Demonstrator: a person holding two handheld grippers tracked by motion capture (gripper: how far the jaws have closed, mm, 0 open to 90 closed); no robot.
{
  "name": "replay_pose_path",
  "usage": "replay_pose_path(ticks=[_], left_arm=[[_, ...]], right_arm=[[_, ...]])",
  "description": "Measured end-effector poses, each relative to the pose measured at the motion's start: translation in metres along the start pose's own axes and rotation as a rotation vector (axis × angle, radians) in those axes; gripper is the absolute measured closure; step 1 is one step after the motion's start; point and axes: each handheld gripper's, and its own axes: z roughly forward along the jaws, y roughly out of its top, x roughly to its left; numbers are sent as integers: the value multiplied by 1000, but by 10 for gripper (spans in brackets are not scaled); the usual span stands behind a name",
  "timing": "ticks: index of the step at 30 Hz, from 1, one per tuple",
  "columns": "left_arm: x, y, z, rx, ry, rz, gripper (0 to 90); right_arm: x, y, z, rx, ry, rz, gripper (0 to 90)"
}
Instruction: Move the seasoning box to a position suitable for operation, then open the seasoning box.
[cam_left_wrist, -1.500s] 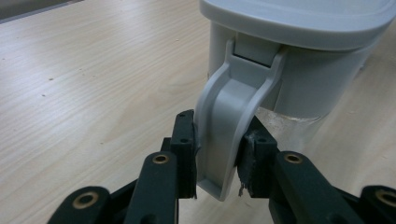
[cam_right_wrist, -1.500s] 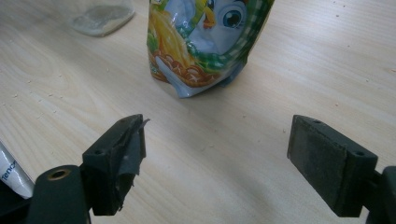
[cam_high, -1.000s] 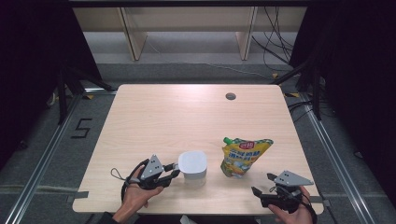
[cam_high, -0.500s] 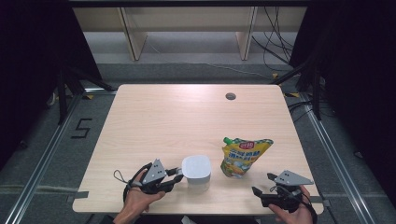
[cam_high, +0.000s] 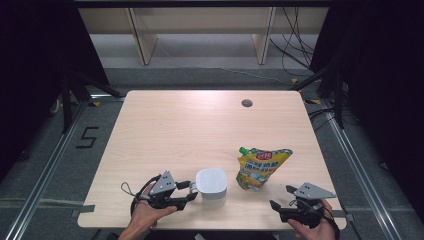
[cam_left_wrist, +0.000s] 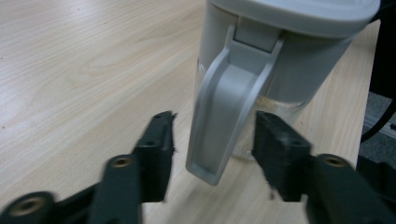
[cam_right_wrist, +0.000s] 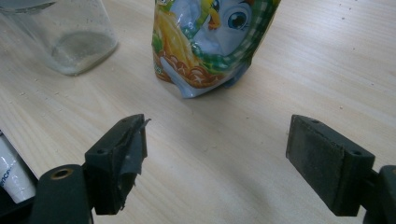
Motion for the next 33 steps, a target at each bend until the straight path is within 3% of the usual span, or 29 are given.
replay_pose_path(ticks=[1,2,6,10,11,13,14,16,18,20,22,23,24,29,30,33], left_arm=[[0,0,-1,-5,-8,-4,445],[0,1,-5,-12,-19,7,372],[-3,4,-14,-38,-24,4,311],[-6,6,-19,-27,-41,15,256],[-9,8,-20,-33,-36,2,236],[-9,9,-21,-38,-39,6,235],[-8,11,-22,-40,-53,28,235],[-9,13,-24,-44,-53,6,243],[-10,13,-25,-43,-49,-10,304],[-12,15,-28,-54,-73,-32,378],[-11,16,-32,-60,-73,13,479],[-12,17,-33,-58,-66,16,510],[-12,17,-35,-57,-58,27,549],[-13,19,-38,-73,-14,39,816],[-14,23,-39,-91,-5,51,843],[-15,29,-41,-109,0,66,884]], right_arm=[[0,0,0,0,0,0,213],[0,0,1,-4,6,11,213],[0,0,1,-1,2,1,212],[2,0,0,8,-1,14,212],[1,0,1,3,-2,2,212],[1,0,1,10,5,4,212],[0,0,2,8,16,3,212],[-1,0,1,16,27,-1,212],[0,-1,1,10,23,9,212],[-1,0,1,18,19,-5,211],[0,0,1,19,23,-6,211],[3,0,2,5,4,11,211],[2,1,3,-4,11,-16,212],[7,1,1,20,12,15,213],[3,0,2,12,7,-12,213],[3,0,2,8,21,-7,212]])
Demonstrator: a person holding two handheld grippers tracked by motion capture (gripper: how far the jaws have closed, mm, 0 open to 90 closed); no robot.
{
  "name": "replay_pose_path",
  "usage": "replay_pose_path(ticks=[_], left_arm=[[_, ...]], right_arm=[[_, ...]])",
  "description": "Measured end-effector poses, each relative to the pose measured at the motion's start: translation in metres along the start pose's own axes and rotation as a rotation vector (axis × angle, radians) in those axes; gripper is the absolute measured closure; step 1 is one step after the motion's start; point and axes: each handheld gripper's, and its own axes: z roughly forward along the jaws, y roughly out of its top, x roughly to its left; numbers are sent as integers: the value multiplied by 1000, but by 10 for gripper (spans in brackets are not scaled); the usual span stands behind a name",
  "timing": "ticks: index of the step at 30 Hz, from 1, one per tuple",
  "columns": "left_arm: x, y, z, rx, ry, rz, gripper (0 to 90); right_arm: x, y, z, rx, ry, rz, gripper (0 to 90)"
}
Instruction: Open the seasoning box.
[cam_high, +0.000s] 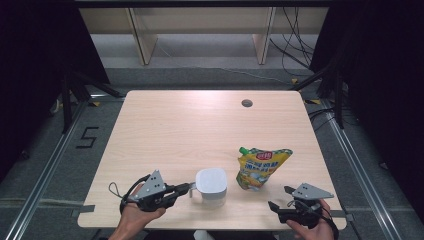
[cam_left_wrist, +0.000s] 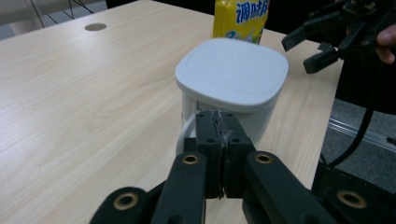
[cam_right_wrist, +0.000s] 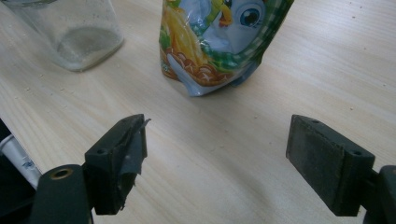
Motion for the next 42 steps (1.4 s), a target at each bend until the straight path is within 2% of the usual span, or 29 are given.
replay_pose_path(ticks=[2,3,4,5,6,7,10,13,14,16,17,21,22,23,24,25,27,28,29,31,34,35,36,37,38,39,40,41,42], left_arm=[[1,6,2,-14,-2,-11,889],[0,8,3,-25,-4,-21,889],[0,10,4,-21,-11,-15,890],[0,12,5,-17,-12,-13,890],[0,13,6,-15,-13,-11,890],[-1,14,7,-15,-9,-18,890],[-2,16,8,-18,-12,-31,891],[0,18,8,-31,-14,-21,890],[-1,20,9,-21,-10,-23,890],[0,21,12,-25,-23,-15,890],[0,22,15,-18,-19,-16,890],[-1,24,19,-14,-12,-16,890],[-1,23,21,-8,-9,2,890],[-2,22,22,1,1,-16,890],[-1,22,22,-2,-1,-11,890],[-1,22,22,-2,0,-17,890],[-1,22,22,-1,3,-15,890],[0,22,22,-2,3,-3,890],[0,21,22,-6,5,-16,890],[0,20,21,-12,4,-10,890],[2,19,21,-11,-3,-13,890],[1,18,20,-13,2,-36,890],[2,18,19,-12,6,-20,890],[2,17,19,-13,7,-24,890],[2,17,19,-13,7,-24,890],[3,16,19,-19,4,-34,890],[5,16,19,-21,-3,-23,890],[4,16,19,-18,0,-28,890],[4,16,19,-18,0,-28,889]], right_arm=[[1,0,0,0,11,7,211],[0,0,1,-11,6,-8,211],[1,1,1,-7,17,6,211],[5,0,1,-1,15,58,211],[3,0,1,-2,15,35,211],[5,0,1,-3,19,48,211],[1,0,1,-13,6,12,211],[3,-1,2,-13,19,38,211],[2,-1,2,-7,15,16,211],[2,-1,2,-8,18,17,212],[2,-1,2,-7,8,13,212],[4,0,2,-12,24,1,249],[6,0,3,-13,44,14,251],[7,1,2,-7,32,12,251],[7,1,2,-6,36,-2,255],[10,1,1,8,41,29,275],[9,1,3,-15,58,9,306],[7,1,4,-11,79,-27,318],[7,1,3,-7,78,-29,329],[8,2,3,-22,76,-25,335],[10,2,3,-26,114,-9,372],[10,2,3,-26,114,-9,372],[11,3,5,-46,150,-30,421],[13,4,3,-55,163,-18,444],[14,5,3,-75,165,-31,473],[18,6,2,-75,206,-2,497],[18,7,4,-106,204,-42,512],[21,9,5,-100,231,-41,541],[23,10,5,-103,229,-47,569]])
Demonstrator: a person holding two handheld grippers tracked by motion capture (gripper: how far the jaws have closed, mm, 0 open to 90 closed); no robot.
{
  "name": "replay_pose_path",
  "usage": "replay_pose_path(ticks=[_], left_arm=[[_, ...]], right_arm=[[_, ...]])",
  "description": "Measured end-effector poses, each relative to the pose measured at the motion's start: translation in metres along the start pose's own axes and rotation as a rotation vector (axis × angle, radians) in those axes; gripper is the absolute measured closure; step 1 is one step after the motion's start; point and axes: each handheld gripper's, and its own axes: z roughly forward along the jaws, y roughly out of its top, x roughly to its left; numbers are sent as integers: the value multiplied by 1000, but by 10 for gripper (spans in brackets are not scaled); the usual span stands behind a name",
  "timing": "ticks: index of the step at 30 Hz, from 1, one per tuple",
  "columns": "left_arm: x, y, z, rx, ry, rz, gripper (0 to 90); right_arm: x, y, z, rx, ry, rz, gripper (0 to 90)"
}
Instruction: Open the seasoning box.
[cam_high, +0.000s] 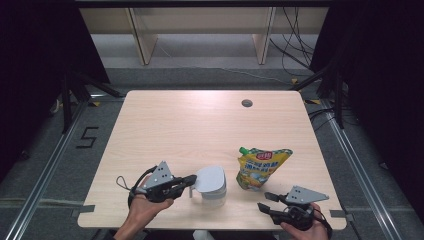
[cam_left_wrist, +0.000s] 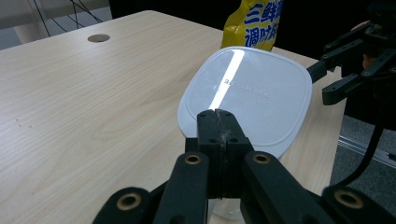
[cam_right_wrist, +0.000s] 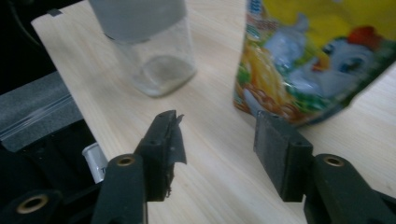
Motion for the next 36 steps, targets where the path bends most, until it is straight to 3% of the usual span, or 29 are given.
replay_pose_path(ticks=[1,2,5,8,11,12,15,20,21,22,24,25,28,32,34,36], left_arm=[[-2,0,0,-3,1,-23,890],[-1,0,0,-3,-2,-7,889],[-2,-1,0,-2,1,-28,889],[-1,0,0,-4,1,-14,889],[-1,0,0,-5,2,-17,889],[-2,-1,1,-6,-2,-28,889],[0,0,0,-3,1,-9,890],[-2,-2,0,-8,2,-34,890],[-1,-1,0,-8,0,-17,890],[-1,-1,0,-7,-1,-19,890],[-1,-1,0,-7,-3,-19,890],[0,-1,0,-10,-3,-19,890],[1,-1,0,-11,-8,-10,889],[1,-1,0,-9,-6,-6,890],[2,-2,0,-12,-13,-9,890],[2,-2,0,-14,-11,-16,889]], right_arm=[[3,2,2,-19,14,-2,600],[5,5,3,-27,13,-17,625],[12,13,7,-66,12,-51,705],[17,21,13,-98,14,-84,788],[21,24,15,-103,33,-57,836],[21,29,19,-135,48,-79,877],[23,34,23,-146,47,-98,894],[28,47,38,-164,75,-112,900],[31,49,39,-142,74,-87,900],[31,51,42,-139,64,-111,900],[32,52,44,-139,73,-101,900],[31,54,46,-145,66,-132,900],[34,58,51,-135,99,-97,900],[38,64,55,-138,94,-125,900],[41,65,58,-134,107,-101,900],[40,67,59,-138,120,-126,900]])
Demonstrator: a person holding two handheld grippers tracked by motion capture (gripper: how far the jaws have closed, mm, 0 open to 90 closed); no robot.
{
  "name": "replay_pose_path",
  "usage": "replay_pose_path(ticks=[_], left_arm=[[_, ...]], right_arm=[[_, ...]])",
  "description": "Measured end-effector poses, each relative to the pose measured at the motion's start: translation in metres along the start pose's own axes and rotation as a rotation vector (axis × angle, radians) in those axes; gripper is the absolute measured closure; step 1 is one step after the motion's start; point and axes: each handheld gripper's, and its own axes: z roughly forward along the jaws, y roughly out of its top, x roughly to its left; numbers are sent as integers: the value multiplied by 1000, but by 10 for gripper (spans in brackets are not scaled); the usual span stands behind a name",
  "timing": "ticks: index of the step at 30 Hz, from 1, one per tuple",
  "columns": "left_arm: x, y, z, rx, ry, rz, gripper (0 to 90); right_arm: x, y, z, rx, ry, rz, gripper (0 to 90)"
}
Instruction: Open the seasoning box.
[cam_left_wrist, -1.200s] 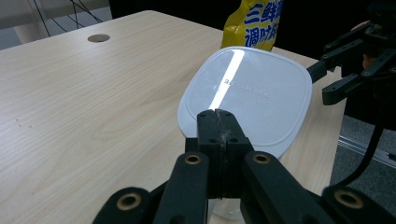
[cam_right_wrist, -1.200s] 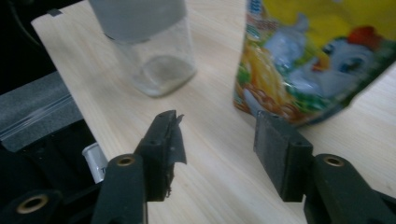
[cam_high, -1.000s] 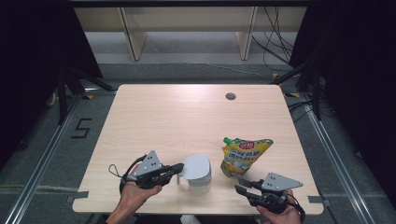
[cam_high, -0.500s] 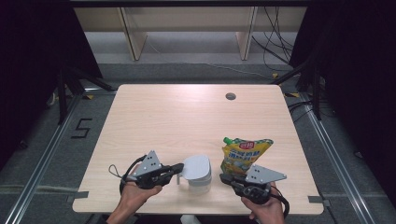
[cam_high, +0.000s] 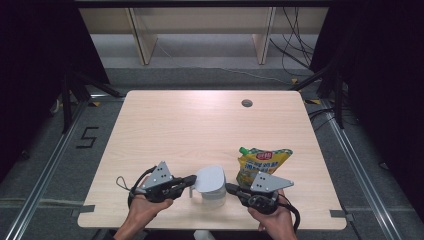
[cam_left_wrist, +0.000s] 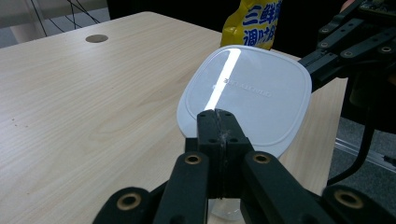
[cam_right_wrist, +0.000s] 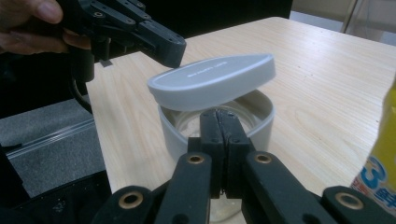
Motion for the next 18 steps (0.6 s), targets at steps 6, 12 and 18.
replay_pose_path(ticks=[6,12,18], left_arm=[[-1,-1,-1,-2,1,-13,872],[6,-5,-10,-26,-38,-44,718],[15,-24,-23,-2,14,-45,617]], right_arm=[[1,3,3,12,3,11,900],[3,9,5,-9,-17,-22,900],[8,15,12,-24,-15,-61,900]])
